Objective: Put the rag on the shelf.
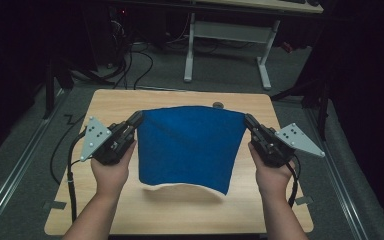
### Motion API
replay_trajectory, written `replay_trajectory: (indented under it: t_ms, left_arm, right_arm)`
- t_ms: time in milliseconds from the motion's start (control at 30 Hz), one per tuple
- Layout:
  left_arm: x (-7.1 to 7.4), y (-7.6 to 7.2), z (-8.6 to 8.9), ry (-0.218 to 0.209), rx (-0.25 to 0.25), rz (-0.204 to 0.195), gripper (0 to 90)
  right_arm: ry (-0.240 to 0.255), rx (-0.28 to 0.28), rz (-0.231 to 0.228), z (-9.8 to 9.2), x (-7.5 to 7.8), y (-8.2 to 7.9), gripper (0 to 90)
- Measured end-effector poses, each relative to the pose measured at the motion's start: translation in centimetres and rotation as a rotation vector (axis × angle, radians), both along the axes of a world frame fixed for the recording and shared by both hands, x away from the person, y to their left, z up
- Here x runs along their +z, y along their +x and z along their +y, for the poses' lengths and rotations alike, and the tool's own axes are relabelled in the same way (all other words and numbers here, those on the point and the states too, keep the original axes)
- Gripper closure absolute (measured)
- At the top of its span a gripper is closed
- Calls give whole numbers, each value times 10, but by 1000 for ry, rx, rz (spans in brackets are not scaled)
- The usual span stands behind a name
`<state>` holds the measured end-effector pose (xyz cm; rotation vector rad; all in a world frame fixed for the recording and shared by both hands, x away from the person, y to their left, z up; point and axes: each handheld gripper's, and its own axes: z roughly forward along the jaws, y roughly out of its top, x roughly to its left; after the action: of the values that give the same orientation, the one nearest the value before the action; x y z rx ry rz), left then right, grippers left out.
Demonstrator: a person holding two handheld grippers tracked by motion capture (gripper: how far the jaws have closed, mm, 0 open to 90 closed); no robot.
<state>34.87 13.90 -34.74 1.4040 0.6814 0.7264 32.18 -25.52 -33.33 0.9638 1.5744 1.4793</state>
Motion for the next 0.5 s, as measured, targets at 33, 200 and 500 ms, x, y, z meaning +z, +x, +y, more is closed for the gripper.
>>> replay_trajectory:
  t_ms: [33, 200, 500]
  left_arm:
    - [-1, 2, -1, 3, 5, 3, 881]
    - [-2, 8, -2, 10, 7, 15, 881]
    - [7, 25, -8, 58, 36, 4, 883]
  right_arm:
    - [7, 1, 4, -1, -1, 3, 885]
    - [10, -3, 9, -2, -1, 9, 885]
    - [4, -10, 10, -3, 9, 22, 886]
